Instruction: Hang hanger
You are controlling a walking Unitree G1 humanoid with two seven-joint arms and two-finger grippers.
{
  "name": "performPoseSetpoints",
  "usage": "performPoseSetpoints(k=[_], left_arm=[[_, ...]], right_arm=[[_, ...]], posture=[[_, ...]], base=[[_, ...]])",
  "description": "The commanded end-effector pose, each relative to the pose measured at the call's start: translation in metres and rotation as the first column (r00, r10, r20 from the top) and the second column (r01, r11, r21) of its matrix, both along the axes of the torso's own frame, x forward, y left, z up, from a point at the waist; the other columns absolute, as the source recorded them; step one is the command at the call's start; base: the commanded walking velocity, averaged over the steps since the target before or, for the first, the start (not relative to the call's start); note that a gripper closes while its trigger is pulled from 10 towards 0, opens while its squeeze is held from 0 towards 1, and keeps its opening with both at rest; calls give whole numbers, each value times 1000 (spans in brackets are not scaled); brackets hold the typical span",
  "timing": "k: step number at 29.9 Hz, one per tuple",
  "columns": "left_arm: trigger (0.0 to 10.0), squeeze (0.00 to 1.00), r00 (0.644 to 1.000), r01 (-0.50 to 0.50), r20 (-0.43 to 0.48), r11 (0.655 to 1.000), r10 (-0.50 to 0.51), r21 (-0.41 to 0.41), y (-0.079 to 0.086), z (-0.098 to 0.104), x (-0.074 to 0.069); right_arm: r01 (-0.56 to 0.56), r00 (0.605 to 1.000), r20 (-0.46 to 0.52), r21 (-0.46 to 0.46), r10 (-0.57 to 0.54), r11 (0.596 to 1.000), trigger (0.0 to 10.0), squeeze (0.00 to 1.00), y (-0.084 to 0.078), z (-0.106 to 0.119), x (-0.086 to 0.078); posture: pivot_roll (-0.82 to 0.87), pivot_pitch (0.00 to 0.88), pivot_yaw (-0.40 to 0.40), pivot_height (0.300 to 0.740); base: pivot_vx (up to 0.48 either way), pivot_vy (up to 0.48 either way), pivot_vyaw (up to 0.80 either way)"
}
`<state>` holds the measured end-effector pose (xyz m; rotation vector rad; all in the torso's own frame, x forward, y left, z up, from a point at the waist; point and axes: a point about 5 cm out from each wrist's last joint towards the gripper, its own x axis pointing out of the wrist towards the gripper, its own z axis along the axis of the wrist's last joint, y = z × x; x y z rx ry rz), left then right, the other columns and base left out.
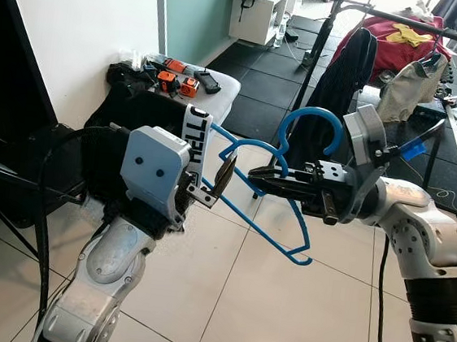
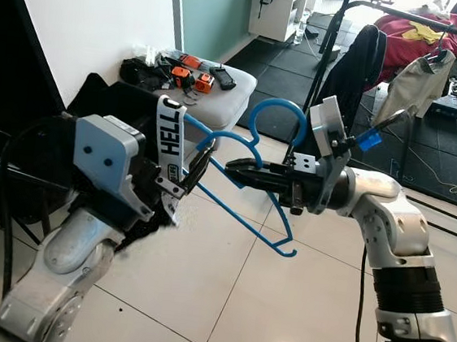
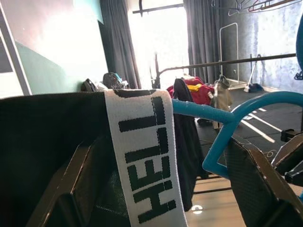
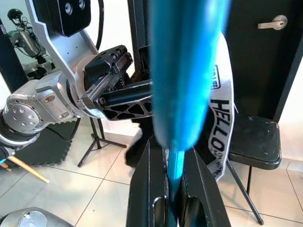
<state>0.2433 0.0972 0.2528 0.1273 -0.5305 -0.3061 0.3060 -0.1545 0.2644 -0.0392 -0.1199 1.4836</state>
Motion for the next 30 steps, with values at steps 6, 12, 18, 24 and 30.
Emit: performPoseSetpoints(k=[6, 12, 18, 24, 30], left_arm=[[10000, 0, 989, -139, -54, 989, 141, 39, 16, -10, 10], [10000, 0, 988, -145, -41, 988, 148, 59, 23, -8, 8], [10000, 0, 999, 20, 34, 998, -22, 56, 21, 9, -4], [10000, 0, 912, 347, 148, 912, -382, 218, 23, 41, -34], [10000, 0, 874, 454, 45, 847, -484, 278, 21, 37, -40]], right_arm=[[-48, 998, 46, 16, 47, 999, 10000, 0, -1, 8, -8], [-6, 999, 53, -11, 7, 1000, 10000, 0, -7, 6, -4], [69, 996, 63, -27, -67, 997, 10000, 0, -18, 5, 3], [210, 976, 69, -56, -207, 976, 10000, 0, -45, 1, 13], [249, 967, 71, -58, -245, 967, 10000, 0, -49, -1, 15]], posture=[[-53, 92, -35, 740], [-49, 93, -38, 740], [-48, 96, -41, 740], [-52, 91, -41, 740], [-54, 89, -39, 740]], base=[[0, 0, 0], [0, 0, 0], [0, 0, 0], [0, 0, 0], [0, 0, 0]])
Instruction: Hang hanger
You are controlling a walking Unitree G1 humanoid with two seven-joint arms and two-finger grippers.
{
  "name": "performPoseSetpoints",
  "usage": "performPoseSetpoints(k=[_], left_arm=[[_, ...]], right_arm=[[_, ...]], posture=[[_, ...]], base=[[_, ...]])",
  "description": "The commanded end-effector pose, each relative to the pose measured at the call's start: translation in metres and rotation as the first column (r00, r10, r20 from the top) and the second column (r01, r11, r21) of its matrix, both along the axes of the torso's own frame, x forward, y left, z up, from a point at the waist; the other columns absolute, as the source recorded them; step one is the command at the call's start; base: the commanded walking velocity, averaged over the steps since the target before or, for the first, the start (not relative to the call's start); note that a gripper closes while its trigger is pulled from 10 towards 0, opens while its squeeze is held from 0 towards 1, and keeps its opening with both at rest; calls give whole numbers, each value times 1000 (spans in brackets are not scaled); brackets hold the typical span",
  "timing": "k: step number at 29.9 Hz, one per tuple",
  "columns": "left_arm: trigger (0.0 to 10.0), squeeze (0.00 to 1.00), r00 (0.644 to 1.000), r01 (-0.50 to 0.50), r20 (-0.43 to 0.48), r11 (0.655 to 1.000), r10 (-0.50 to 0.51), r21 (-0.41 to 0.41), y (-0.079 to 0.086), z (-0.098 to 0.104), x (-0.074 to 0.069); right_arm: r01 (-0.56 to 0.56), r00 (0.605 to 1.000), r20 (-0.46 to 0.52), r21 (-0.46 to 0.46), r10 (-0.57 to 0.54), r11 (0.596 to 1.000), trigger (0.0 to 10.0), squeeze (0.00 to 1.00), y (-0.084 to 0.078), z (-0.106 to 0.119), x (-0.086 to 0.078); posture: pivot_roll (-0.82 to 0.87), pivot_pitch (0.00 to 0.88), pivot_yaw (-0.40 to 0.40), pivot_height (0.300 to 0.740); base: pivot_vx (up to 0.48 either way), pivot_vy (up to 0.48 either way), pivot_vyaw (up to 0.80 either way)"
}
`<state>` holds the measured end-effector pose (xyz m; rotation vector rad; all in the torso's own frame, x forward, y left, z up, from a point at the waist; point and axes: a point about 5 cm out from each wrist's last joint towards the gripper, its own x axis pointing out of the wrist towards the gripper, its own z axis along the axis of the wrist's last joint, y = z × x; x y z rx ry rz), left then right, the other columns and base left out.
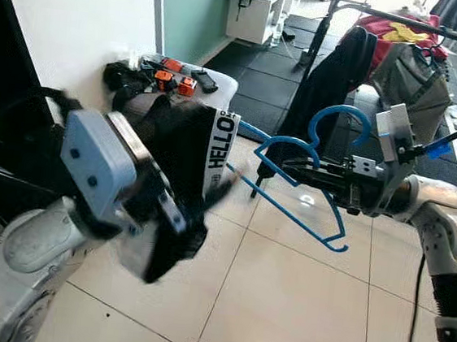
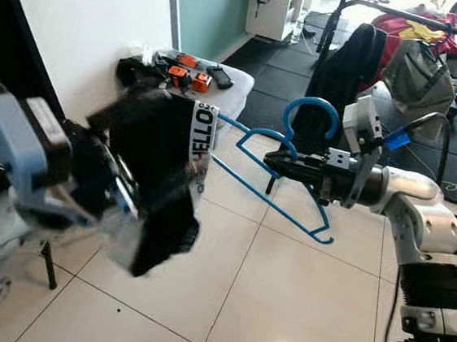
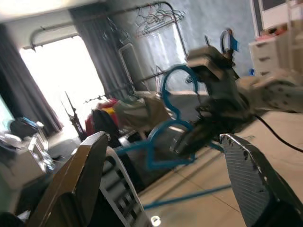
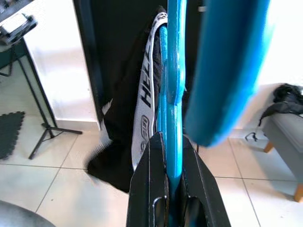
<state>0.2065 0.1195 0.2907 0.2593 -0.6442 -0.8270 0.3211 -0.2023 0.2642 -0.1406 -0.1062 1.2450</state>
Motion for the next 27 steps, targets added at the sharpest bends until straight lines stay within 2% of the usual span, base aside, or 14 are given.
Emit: performPoseSetpoints(k=[1, 3, 7, 9, 11, 12, 14, 17, 19, 20, 21, 23, 26, 27], left_arm=[[10000, 0, 997, 58, -52, 996, -55, 68, -4, -9, -6], [10000, 0, 990, 105, -105, 991, -96, 86, -6, -16, -9], [10000, 0, 997, 62, -57, 995, -58, 80, 0, -8, -4], [10000, 0, 1000, 17, -11, 997, -16, 76, 6, 1, 1], [10000, 0, 989, -127, 95, 985, 116, 119, 21, 19, 18], [10000, 0, 989, -127, 95, 985, 116, 119, 21, 19, 18], [10000, 0, 975, -180, 168, 961, 146, 209, 29, 34, 31], [10000, 0, 980, -138, 176, 948, 89, 288, 31, 42, 33], [10000, 0, 991, -34, 130, 920, -18, 390, 29, 39, 27], [10000, 0, 994, 43, 69, 889, -84, 457, 30, 36, 22], [10000, 0, 994, 43, 69, 889, -84, 457, 30, 36, 22], [10000, 0, 988, 144, -26, 833, -154, 534, 35, 32, 16], [10000, 0, 981, 188, -75, 800, -177, 569, 39, 32, 15], [10000, 0, 976, 219, -123, 768, -182, 602, 42, 30, 14]], right_arm=[[14, 1000, 11, -2, -13, 1000, 10000, 0, -1, -1, 1], [6, 1000, 8, -2, -6, 1000, 10000, 0, -1, -1, 0], [-55, 998, -10, -22, 55, 998, 10000, 0, 0, -3, -5], [-103, 995, -25, -45, 102, 994, 10000, 0, 1, -5, -10], [-224, 973, -80, -112, 216, 968, 10000, 0, 1, -11, -22], [-224, 973, -80, -112, 216, 968, 10000, 0, 1, -11, -22], [-296, 953, -118, -167, 279, 940, 10000, 0, 0, -15, -30], [-313, 948, -119, -189, 295, 931, 10000, 0, 1, -15, -31], [-315, 948, -107, -189, 299, 930, 10000, 0, 3, -14, -31], [-315, 948, -96, -187, 302, 930, 10000, 0, 5, -12, -31], [-315, 948, -96, -187, 302, 930, 10000, 0, 5, -12, -31], [-322, 947, -84, -183, 311, 929, 10000, 0, 8, -10, -30], [-332, 943, -83, -182, 322, 925, 10000, 0, 10, -10, -31], [-336, 942, -80, -183, 326, 924, 10000, 0, 11, -9, -31]], posture=[[-54, 88, -37, 740], [-51, 86, -38, 740], [-49, 84, -40, 740], [-47, 82, -41, 740], [-35, 72, -42, 740], [-35, 72, -42, 740], [-34, 61, -35, 740], [-34, 56, -28, 740], [-31, 49, -22, 740], [-26, 44, -16, 740], [-26, 44, -16, 740], [-21, 43, -12, 740], [-18, 42, -12, 740], [-11, 40, -8, 740]], base=[[0, 0, 0], [0, 0, 0], [0, 0, 0], [0, 0, 0], [0, 0, 0], [0, 0, 0], [0, 0, 0], [0, 0, 0], [0, 0, 0], [0, 0, 0], [0, 0, 0], [0, 0, 0], [0, 0, 0], [0, 0, 0]])
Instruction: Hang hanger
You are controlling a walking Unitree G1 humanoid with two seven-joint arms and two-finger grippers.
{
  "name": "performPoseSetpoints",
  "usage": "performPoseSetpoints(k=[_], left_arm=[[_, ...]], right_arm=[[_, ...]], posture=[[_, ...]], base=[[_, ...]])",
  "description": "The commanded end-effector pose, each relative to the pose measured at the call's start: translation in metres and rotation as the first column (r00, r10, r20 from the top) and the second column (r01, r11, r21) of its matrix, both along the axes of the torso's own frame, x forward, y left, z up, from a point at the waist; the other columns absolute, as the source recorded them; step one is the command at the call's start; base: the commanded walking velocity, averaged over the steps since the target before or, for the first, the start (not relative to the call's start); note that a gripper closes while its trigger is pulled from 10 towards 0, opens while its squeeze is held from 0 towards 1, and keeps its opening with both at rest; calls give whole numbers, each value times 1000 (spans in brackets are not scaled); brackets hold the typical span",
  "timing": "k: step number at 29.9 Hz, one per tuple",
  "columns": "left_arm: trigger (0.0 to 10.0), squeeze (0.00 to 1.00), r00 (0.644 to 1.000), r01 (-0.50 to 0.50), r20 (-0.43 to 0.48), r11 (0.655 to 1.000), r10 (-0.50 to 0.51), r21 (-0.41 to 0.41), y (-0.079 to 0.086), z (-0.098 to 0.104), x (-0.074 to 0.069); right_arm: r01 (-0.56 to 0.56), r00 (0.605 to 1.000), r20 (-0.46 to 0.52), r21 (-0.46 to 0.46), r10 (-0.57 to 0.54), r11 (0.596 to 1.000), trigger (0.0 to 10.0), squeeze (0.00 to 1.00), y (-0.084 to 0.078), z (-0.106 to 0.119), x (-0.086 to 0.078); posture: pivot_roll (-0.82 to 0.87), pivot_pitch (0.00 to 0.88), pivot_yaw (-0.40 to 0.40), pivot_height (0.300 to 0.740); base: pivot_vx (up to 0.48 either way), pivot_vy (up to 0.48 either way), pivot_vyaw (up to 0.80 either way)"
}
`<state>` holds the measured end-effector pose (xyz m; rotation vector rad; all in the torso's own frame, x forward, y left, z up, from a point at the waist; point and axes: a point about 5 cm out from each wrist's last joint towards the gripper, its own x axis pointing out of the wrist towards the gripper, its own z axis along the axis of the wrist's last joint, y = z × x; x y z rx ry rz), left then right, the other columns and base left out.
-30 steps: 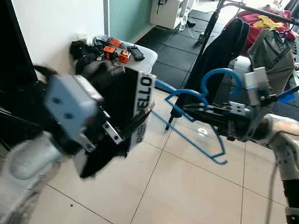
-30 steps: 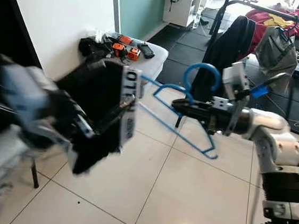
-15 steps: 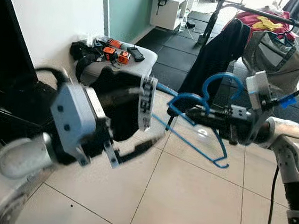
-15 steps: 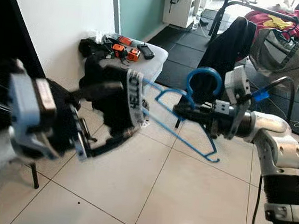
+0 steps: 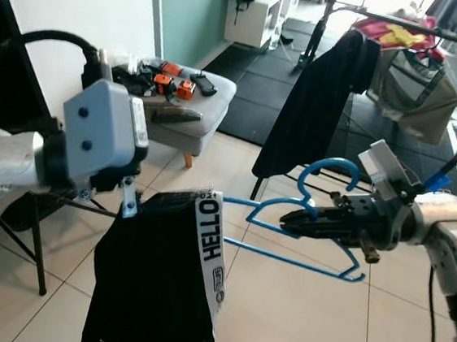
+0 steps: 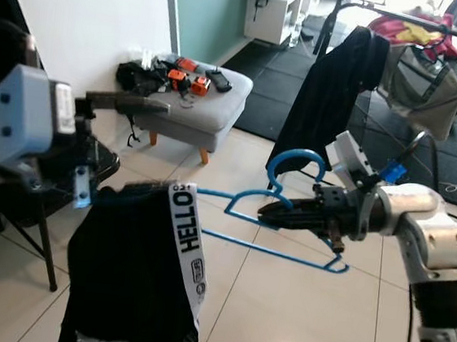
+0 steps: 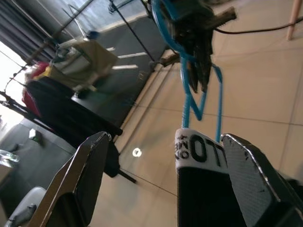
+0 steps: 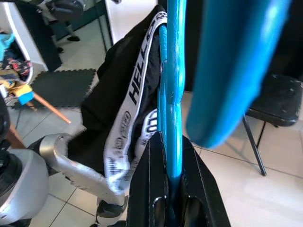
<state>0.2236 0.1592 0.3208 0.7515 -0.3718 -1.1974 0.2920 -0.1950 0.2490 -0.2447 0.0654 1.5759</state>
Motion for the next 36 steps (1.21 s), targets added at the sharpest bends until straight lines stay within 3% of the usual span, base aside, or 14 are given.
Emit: performPoseSetpoints(k=[1, 5, 12, 14, 16, 17, 36], left_arm=[[10000, 0, 999, 23, -32, 999, -22, 45, 2, 0, -3], [10000, 0, 995, 36, -100, 989, -22, 142, 7, -6, -1], [10000, 0, 994, 35, -103, 989, -20, 142, 2, -12, 5], [8078, 0, 994, 26, -104, 993, -14, 116, -2, -16, 12], [7569, 0, 995, 19, -103, 994, -8, 107, -5, -18, 15], [0, 0, 995, 13, -102, 996, -4, 88, -8, -19, 18], [0, 0, 982, 21, -189, 990, 6, 142, -7, -38, 20]], right_arm=[[-25, 999, 32, 1, 25, 1000, 10000, 0, 4, 6, -2], [-38, 998, 43, 3, 38, 999, 10000, 0, 7, 8, -2], [-59, 997, 54, 3, 59, 998, 10000, 0, 10, 11, -6], [-75, 995, 65, 7, 74, 997, 10000, 0, 13, 14, -8], [-81, 994, 69, 11, 80, 997, 10000, 0, 14, 15, -9], [-85, 994, 73, 14, 84, 996, 10000, 0, 15, 16, -9], [-40, 994, 99, 33, 36, 999, 10000, 0, 20, 14, -5]], posture=[[-11, 40, -8, 740], [-15, 40, -3, 740], [-19, 39, -2, 740], [-24, 41, 3, 740], [-24, 41, 3, 740], [-24, 41, 2, 740], [-29, 49, -4, 740]], base=[[0, 0, 0], [0, 0, 0], [0, 0, 0], [0, 0, 0], [0, 0, 0], [0, 0, 0], [0, 0, 0]])
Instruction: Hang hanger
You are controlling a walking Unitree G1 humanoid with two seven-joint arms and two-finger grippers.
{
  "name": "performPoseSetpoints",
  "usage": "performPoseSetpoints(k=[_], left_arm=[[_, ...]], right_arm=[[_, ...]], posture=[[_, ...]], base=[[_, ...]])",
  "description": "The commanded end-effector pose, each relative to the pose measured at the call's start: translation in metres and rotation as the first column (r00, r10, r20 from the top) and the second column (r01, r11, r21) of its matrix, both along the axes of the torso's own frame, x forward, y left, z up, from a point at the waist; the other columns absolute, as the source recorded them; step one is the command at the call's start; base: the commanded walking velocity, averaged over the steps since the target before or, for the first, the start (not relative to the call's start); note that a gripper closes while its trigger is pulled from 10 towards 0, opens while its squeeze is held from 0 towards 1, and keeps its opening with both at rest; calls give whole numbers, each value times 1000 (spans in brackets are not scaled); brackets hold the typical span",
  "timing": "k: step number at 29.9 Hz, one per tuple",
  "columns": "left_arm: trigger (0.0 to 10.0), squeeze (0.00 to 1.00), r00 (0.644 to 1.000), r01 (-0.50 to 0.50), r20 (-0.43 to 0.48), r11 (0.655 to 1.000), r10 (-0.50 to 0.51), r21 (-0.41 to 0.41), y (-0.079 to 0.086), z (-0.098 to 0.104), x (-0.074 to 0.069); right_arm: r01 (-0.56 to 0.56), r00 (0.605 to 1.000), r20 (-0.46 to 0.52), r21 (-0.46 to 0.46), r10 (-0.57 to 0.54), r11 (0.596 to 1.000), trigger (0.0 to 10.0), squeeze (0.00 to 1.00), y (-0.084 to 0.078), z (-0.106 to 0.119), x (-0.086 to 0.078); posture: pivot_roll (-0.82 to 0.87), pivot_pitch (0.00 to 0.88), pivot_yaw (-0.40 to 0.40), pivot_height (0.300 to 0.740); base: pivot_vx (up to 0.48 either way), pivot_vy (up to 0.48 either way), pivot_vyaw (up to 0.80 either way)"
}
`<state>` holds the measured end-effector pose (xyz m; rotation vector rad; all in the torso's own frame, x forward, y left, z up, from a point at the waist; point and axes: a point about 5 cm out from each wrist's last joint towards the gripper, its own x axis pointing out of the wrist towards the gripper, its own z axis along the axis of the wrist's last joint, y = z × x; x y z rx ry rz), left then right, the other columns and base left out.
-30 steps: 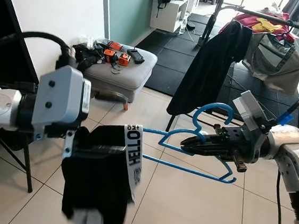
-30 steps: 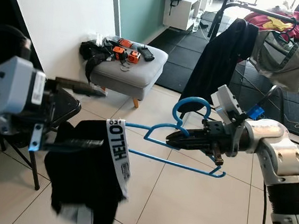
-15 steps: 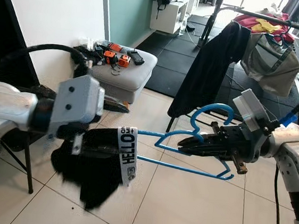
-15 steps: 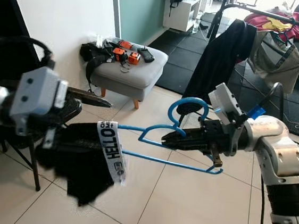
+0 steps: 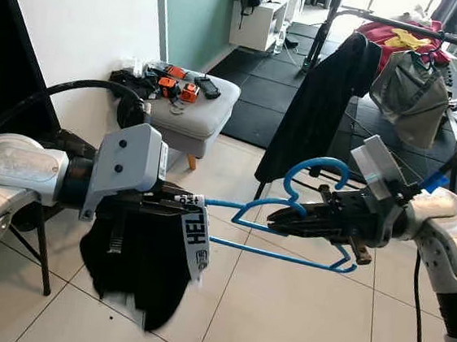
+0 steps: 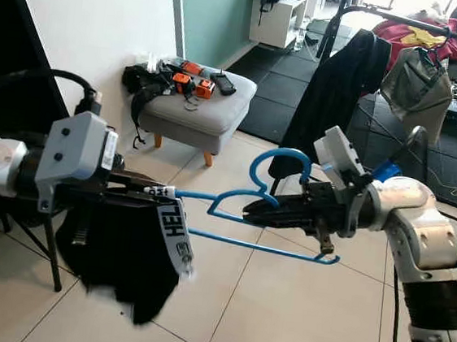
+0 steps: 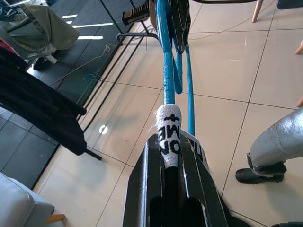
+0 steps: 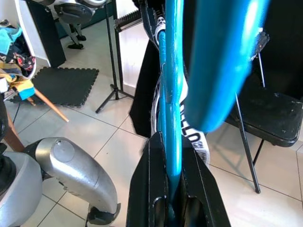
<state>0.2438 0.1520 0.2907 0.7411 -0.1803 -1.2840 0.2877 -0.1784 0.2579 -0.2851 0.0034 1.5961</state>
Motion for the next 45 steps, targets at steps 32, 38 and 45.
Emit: performPoseSetpoints(k=[32, 38, 45], left_arm=[[0, 0, 967, -98, 202, 956, 158, -278, 52, 28, 3], [0, 0, 969, 21, 233, 916, 80, -400, 41, 43, -3], [0, 0, 965, 149, 263, 838, -7, -525, 36, 56, -9]], right_arm=[[508, 849, -261, 163, -459, 846, 10000, 1000, -115, -25, -20], [503, 806, -443, 160, -393, 849, 10000, 1000, -93, -70, -31], [632, 702, -567, 218, -430, 744, 10000, 0, -66, -98, -5]], posture=[[-55, 69, -21, 740], [-54, 67, -17, 740], [-49, 53, -21, 740]], base=[[0, 0, 0], [0, 0, 0], [0, 0, 0]])
